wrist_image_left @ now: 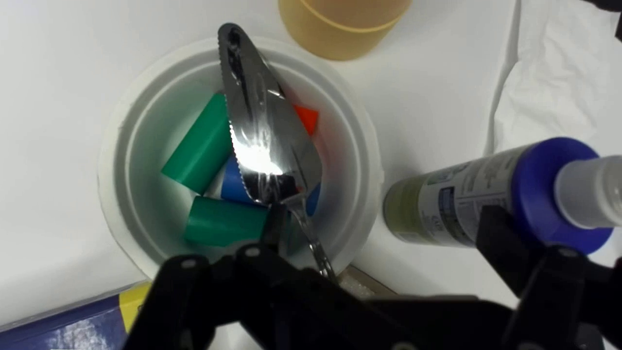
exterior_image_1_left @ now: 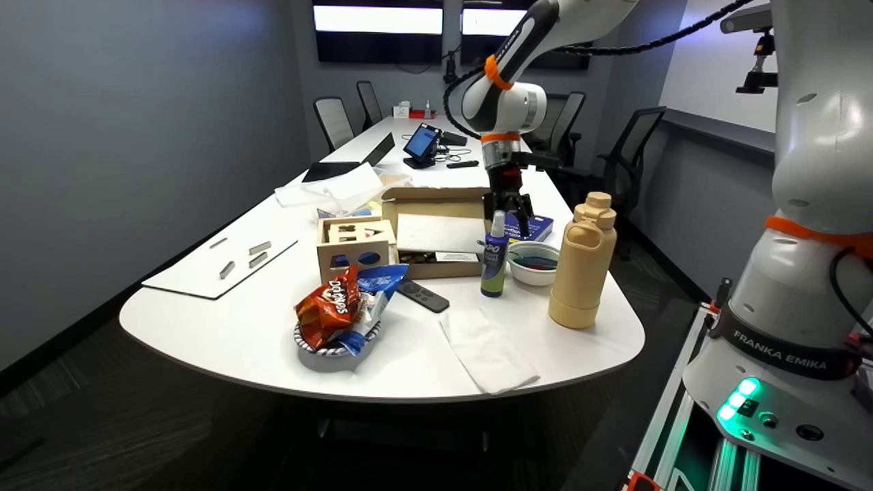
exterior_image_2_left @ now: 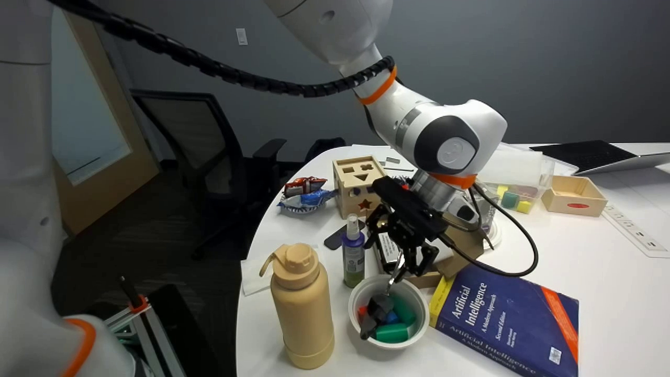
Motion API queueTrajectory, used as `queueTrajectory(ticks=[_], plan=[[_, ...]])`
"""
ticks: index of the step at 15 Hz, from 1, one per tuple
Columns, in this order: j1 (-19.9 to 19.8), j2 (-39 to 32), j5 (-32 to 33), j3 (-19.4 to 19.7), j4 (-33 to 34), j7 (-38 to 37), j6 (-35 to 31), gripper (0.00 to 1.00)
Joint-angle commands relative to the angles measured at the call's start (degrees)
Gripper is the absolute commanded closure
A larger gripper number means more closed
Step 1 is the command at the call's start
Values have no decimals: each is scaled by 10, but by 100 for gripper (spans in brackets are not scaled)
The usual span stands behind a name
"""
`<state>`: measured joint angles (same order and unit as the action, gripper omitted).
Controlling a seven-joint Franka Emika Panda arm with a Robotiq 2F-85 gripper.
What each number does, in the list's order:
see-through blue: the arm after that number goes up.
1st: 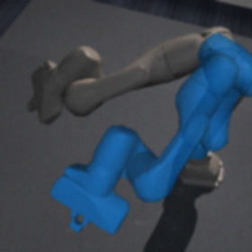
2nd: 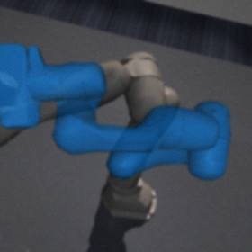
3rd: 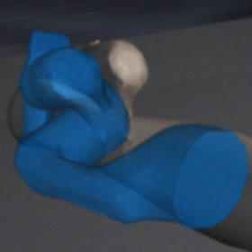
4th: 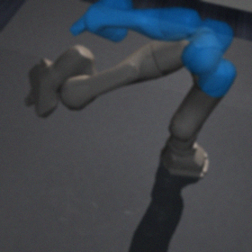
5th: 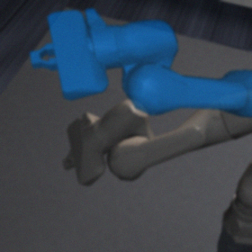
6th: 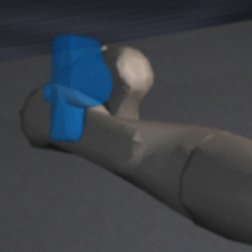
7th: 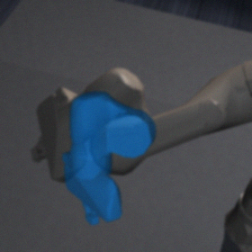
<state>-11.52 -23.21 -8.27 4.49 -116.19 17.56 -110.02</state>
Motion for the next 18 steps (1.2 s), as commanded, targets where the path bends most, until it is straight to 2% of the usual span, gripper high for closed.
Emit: queueTrajectory(ticks=[1, 9, 18], plan=[[-16, -24, -27, -12, 37, 41, 40, 0], [-27, -62, -70, -32, 85, 96, 59, 0], [-38, -112, -87, -44, 147, 108, 79, 0]])
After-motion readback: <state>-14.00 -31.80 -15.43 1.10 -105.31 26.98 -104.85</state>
